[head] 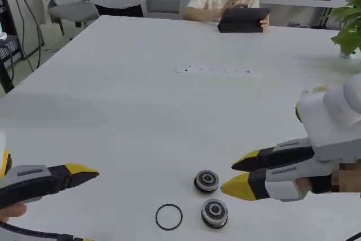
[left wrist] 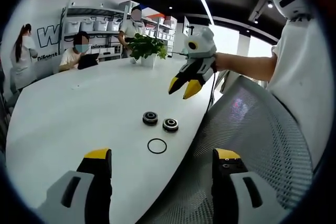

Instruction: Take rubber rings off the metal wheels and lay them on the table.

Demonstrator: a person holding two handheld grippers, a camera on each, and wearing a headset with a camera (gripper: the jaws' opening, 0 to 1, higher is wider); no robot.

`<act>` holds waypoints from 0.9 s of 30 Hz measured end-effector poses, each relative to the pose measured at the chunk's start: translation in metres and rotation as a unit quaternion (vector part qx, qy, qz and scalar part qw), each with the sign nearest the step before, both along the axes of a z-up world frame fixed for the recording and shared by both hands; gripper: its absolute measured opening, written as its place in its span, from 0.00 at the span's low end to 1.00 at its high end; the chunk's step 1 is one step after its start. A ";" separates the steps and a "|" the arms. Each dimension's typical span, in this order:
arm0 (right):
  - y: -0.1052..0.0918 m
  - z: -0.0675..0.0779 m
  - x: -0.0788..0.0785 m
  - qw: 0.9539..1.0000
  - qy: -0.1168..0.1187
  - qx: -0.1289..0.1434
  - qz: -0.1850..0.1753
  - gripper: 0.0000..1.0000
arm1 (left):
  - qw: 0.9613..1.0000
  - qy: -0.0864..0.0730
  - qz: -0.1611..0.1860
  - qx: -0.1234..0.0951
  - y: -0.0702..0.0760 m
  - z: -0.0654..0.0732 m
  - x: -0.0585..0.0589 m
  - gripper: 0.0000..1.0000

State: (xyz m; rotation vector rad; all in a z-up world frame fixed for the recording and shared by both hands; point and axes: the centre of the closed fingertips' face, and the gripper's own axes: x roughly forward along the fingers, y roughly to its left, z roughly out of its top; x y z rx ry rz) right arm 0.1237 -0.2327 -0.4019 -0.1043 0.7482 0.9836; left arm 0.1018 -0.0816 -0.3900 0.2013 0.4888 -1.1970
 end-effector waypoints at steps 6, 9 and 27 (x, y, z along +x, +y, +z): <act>-0.008 -0.014 -0.001 1.000 0.014 0.008 -0.020 0.34 | 1.000 -0.004 -0.010 0.015 0.000 -0.003 -0.002 0.77; -0.009 -0.020 -0.001 0.999 0.020 0.009 -0.025 0.34 | 0.999 -0.014 -0.017 0.027 0.001 -0.004 -0.001 0.76; -0.011 -0.029 -0.006 0.999 0.031 0.022 -0.029 0.33 | 0.993 -0.081 -0.073 0.035 -0.023 0.039 0.008 0.75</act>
